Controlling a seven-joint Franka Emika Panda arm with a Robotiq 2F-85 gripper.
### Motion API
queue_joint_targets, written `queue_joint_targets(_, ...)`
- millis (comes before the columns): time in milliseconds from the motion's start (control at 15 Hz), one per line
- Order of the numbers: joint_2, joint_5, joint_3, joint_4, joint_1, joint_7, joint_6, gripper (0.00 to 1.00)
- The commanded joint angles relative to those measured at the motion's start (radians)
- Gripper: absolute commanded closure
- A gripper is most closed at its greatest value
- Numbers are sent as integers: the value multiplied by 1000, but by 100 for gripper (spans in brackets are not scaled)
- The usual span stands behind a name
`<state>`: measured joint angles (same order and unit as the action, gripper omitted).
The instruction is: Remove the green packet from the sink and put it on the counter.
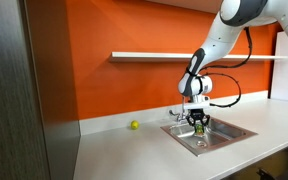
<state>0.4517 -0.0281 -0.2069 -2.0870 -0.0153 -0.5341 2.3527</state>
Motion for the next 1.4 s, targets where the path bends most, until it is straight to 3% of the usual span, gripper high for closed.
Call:
queue_joint_targets(0, -73, 45, 11, -72, -6, 57, 25, 84)
queue_joint_targets(533, -151, 123, 35, -123, -41, 81, 11, 84)
queue_joint_targets(1333, -228, 181, 134, -196, -94, 115, 60, 84)
